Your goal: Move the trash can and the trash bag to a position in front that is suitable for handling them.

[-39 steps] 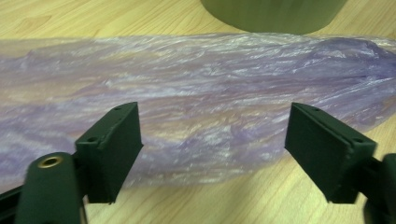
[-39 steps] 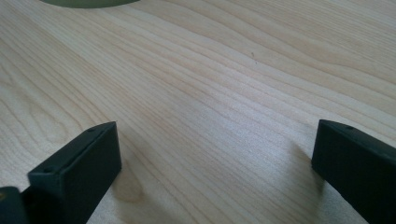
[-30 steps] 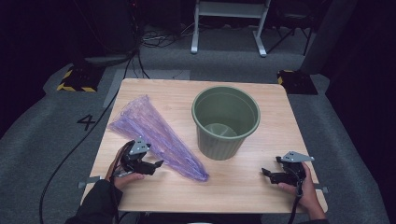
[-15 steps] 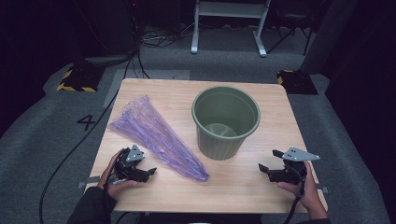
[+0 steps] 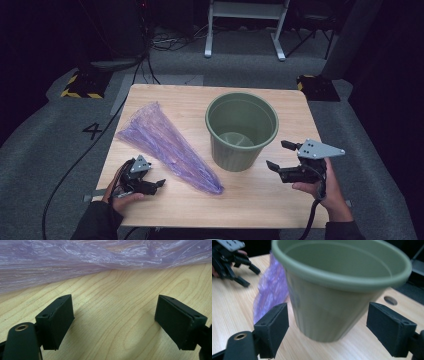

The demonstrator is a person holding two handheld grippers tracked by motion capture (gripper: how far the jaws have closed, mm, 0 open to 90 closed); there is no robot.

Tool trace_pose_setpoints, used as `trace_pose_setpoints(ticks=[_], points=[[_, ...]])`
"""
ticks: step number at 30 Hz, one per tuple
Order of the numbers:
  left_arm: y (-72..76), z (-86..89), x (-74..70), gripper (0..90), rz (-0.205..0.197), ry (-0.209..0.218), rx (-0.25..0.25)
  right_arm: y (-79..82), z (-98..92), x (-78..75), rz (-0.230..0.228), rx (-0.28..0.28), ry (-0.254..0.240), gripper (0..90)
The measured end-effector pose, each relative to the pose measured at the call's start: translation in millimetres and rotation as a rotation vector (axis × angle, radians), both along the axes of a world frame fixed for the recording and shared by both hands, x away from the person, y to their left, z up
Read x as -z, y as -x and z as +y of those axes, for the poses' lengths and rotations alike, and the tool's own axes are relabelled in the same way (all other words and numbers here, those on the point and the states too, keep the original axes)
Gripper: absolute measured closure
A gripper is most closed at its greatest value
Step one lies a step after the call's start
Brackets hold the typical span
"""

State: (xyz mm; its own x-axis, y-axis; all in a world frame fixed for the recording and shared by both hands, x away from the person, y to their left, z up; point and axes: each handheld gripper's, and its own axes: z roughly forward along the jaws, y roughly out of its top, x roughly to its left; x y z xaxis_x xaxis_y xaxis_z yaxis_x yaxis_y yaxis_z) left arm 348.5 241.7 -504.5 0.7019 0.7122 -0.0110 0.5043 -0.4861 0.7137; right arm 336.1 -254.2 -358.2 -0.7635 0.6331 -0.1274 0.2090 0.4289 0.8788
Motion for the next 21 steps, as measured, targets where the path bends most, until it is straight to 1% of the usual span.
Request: trace_pose_setpoints(ticks=[1,3,5,6,7,8,10,12,13,14,16,17,18,19,20,21], points=[[0.0,0.0,0.0,15.0,0.000,0.000,0.000,0.1,1.9,-3.8,-0.007,0.004,0.004,18.0],[-0.5,-0.1,0.0,14.7,0.000,-0.002,0.002,-0.8,6.1,-13.9,-0.025,-0.012,0.007,18.1],[-0.8,-0.4,0.0,14.1,0.002,-0.002,0.002,-1.7,9.2,-20.9,-0.032,-0.021,0.004,19.9],[-0.8,-1.0,0.0,14.1,0.002,-0.004,-0.003,-1.7,9.2,-20.9,-0.032,-0.021,0.004,19.9],[-0.6,-1.4,0.0,13.8,0.001,-0.005,-0.006,-3.4,12.6,-28.1,-0.038,-0.038,-0.008,20.5],[-0.7,-1.4,0.0,13.8,0.001,-0.005,-0.005,-3.4,12.6,-28.1,-0.038,-0.038,-0.008,20.5],[-0.9,-1.4,0.0,13.8,0.002,-0.004,-0.004,-6.2,18.6,-34.6,-0.048,-0.041,-0.001,20.5],[-0.8,-1.5,0.1,13.7,0.003,-0.003,-0.005,-7.3,21.1,-36.2,-0.043,-0.050,0.000,20.4],[-0.9,-1.5,0.1,13.6,0.003,-0.003,-0.004,-9.5,28.0,-38.7,-0.036,-0.062,0.009,20.3],[-1.0,-1.4,0.0,13.6,0.002,-0.004,-0.003,-9.5,28.0,-38.7,-0.036,-0.062,0.009,20.3],[-1.1,-1.4,0.1,13.6,0.002,-0.004,-0.001,-10.6,38.8,-40.0,-0.036,-0.086,0.028,21.9],[-1.1,-1.4,0.1,13.6,0.002,-0.004,-0.001,-10.6,38.8,-40.0,-0.036,-0.086,0.028,21.9],[-1.2,-1.4,0.1,13.6,0.001,-0.004,0.000,-10.8,43.2,-40.1,-0.031,-0.100,0.038,23.9],[-1.2,-1.4,0.1,13.6,0.001,-0.004,0.001,-11.9,51.4,-39.7,-0.018,-0.127,0.053,28.3],[-1.2,-1.4,0.1,13.6,0.001,-0.004,0.001,-12.8,55.3,-39.1,-0.011,-0.133,0.068,30.3],[-1.3,-1.4,0.1,13.6,0.001,-0.004,0.001,-12.8,55.3,-39.1,-0.011,-0.133,0.068,30.3]])
